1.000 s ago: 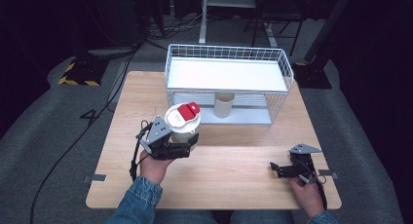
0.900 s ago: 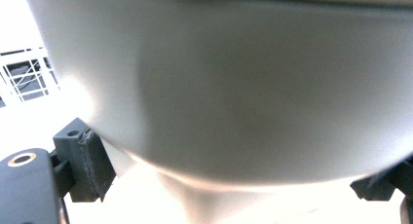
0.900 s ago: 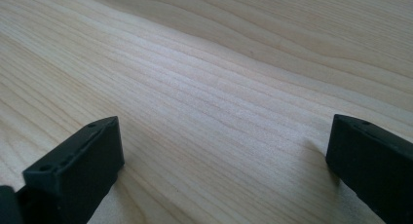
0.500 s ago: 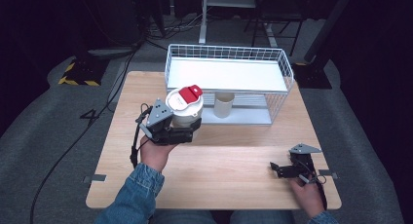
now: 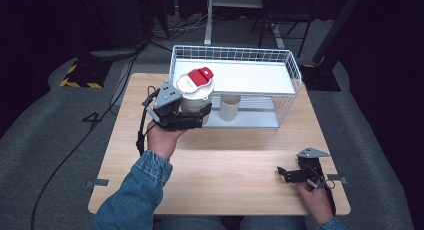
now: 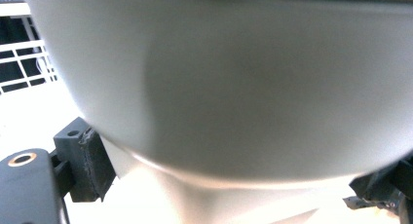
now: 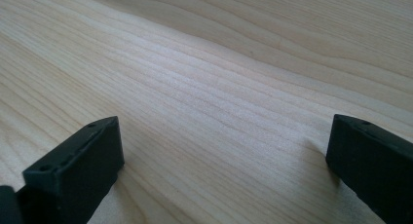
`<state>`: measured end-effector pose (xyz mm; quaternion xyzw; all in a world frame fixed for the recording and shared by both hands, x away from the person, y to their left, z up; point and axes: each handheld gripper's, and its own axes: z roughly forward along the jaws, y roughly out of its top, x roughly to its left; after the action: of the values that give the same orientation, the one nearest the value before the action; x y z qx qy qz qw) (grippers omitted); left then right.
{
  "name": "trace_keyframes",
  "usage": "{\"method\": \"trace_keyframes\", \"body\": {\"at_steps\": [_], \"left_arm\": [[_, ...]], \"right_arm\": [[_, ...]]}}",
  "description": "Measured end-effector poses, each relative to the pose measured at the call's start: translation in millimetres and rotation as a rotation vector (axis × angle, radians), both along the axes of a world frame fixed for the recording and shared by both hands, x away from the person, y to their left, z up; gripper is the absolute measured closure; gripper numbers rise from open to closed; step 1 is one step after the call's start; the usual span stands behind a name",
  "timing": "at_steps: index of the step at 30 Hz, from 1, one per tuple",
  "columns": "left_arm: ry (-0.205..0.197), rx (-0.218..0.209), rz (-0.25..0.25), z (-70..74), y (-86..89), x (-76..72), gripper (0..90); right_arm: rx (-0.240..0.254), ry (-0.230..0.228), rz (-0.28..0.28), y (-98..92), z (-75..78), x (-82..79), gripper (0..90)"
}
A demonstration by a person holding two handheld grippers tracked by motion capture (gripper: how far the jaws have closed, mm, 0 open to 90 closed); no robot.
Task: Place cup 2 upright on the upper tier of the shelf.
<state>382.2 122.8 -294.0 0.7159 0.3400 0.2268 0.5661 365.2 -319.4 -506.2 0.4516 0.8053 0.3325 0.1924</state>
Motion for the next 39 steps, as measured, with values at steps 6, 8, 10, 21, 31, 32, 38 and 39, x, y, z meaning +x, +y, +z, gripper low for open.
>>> {"method": "trace_keyframes", "body": {"at_steps": [6, 8, 10, 21, 31, 32, 38, 39], "left_arm": [[-0.01, 0.003, -0.004, 12.3, -5.7, 10.6, 11.2], [-0.017, 0.007, -0.005, 16.9, -8.2, 14.7, 11.2], [-0.019, 0.008, -0.006, 21.0, -10.0, 18.7, 11.2], [-0.027, 0.007, -0.013, 39.7, -21.3, 43.4, 11.2], [-0.04, 0.009, -0.039, 53.9, -41.4, 65.5, 11.2], [-0.04, 0.008, -0.042, 54.7, -43.8, 68.0, 11.3], [-0.036, 0.006, -0.051, 56.2, -58.6, 81.8, 11.2], [-0.037, 0.005, -0.053, 56.0, -60.2, 83.7, 11.2]], "right_arm": [[-0.002, -0.002, 0.002, -0.1, 0.0, 0.4, 0.3], [-0.002, -0.002, 0.002, -0.1, 0.0, 0.4, 0.3], [-0.002, -0.001, 0.001, 0.1, 0.0, 0.4, 0.2], [-0.001, -0.001, -0.001, 0.4, 0.0, 0.5, 0.3], [-0.001, -0.002, -0.002, 0.5, 0.0, 0.6, 0.3], [-0.001, -0.001, -0.003, 0.6, 0.0, 0.6, 0.3], [0.002, 0.0, -0.008, 1.1, 0.1, 0.7, 0.3], [0.001, -0.002, -0.008, 1.1, 0.0, 0.8, 0.3]]}}
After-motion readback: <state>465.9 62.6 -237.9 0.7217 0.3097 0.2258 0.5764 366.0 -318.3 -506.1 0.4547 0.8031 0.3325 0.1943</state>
